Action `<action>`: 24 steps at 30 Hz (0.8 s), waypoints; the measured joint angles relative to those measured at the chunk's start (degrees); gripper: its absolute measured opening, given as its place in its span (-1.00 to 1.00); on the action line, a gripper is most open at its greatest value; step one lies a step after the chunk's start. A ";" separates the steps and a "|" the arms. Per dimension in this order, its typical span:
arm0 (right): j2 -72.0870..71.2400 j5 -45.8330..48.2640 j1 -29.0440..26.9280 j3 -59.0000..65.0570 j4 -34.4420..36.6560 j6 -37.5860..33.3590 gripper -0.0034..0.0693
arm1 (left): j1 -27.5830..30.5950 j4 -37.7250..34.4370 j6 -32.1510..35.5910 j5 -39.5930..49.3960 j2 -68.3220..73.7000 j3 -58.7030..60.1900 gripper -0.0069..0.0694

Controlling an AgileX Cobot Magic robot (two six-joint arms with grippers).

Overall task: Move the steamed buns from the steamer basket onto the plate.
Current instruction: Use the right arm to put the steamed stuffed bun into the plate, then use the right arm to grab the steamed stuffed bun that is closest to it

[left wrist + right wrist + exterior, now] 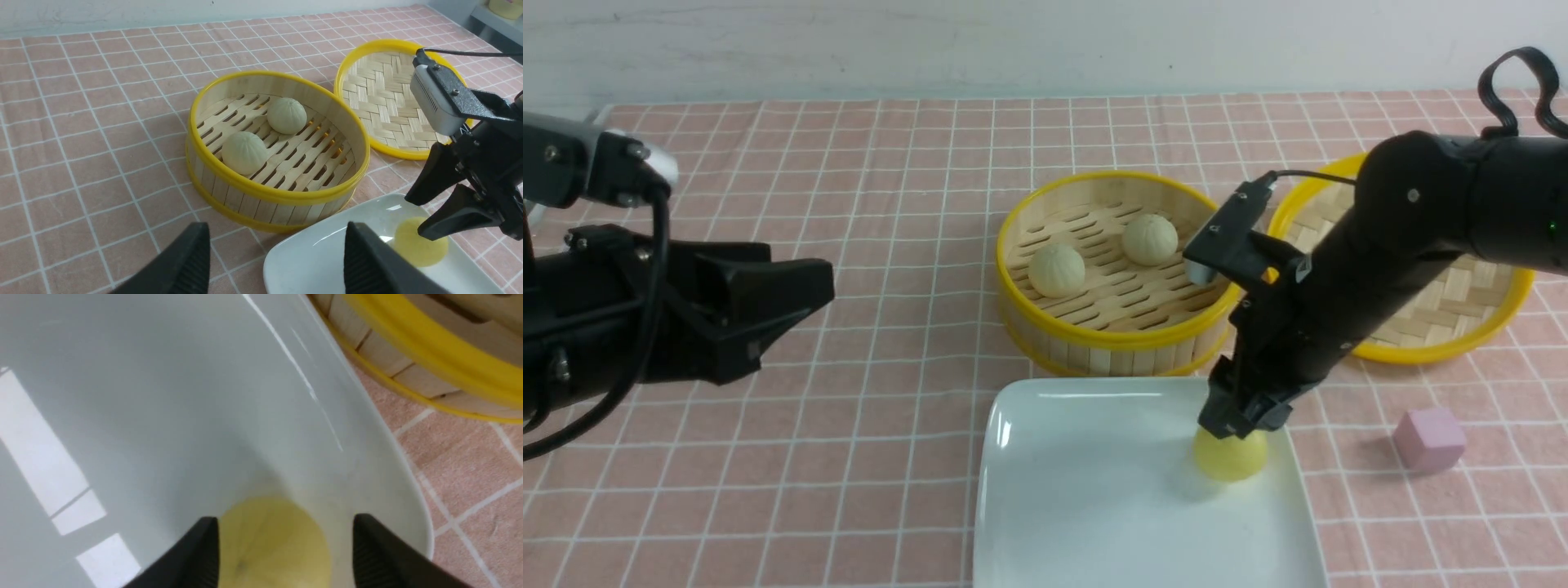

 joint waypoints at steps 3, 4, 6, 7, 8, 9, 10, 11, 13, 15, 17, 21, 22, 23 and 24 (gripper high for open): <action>-0.70 -1.63 0.00 -0.29 -0.21 0.00 0.55 | 0.00 0.00 0.00 0.00 0.00 0.00 0.37; -1.50 -2.66 0.00 -1.25 -0.26 0.00 0.60 | 0.00 0.00 0.00 -0.04 0.00 0.00 0.37; -2.65 -3.42 0.00 -3.76 -0.33 0.90 0.60 | 0.00 0.00 0.00 -0.04 0.00 0.00 0.37; -3.16 -3.65 0.00 -5.53 -0.26 2.06 0.59 | 0.00 0.00 0.00 -0.04 0.00 0.00 0.37; -3.55 -3.55 0.00 -7.49 -0.26 3.58 0.56 | 0.00 0.00 0.00 -0.04 0.00 0.00 0.37; -3.82 -3.26 0.00 -9.13 -0.26 4.92 0.53 | 0.00 0.00 0.00 -0.04 0.00 0.00 0.37; -3.86 -2.36 0.00 -11.56 -0.56 7.34 0.48 | 0.00 0.00 0.00 -0.04 0.00 0.00 0.37; -3.86 -2.22 0.00 -12.31 -0.68 7.69 0.47 | 0.00 0.00 0.00 -0.04 0.00 0.00 0.37; -3.86 -0.97 0.00 -16.19 -1.84 11.45 0.37 | 0.00 0.00 0.00 -0.04 0.00 0.00 0.37; -3.78 -0.77 0.00 -18.10 -2.97 13.42 0.33 | 0.00 0.00 0.00 -0.04 0.00 0.00 0.37; -3.18 -0.77 0.00 -20.04 -4.46 15.25 0.31 | 0.00 0.00 0.00 -0.04 0.00 0.00 0.37; 1.16 -2.47 0.00 -24.16 -7.73 16.85 0.31 | 0.00 -0.02 0.00 -0.08 0.00 0.00 0.37; 2.93 -3.11 0.00 -25.07 -8.51 16.98 0.30 | 0.00 -0.02 0.00 -0.08 0.00 0.00 0.37; 4.44 -3.56 0.00 -25.63 -9.04 16.99 0.30 | 0.00 -0.02 0.00 -0.08 0.00 0.00 0.37; 6.83 -4.27 0.00 -26.80 -9.53 17.03 0.30 | 0.00 -0.02 0.00 -0.08 0.00 0.00 0.37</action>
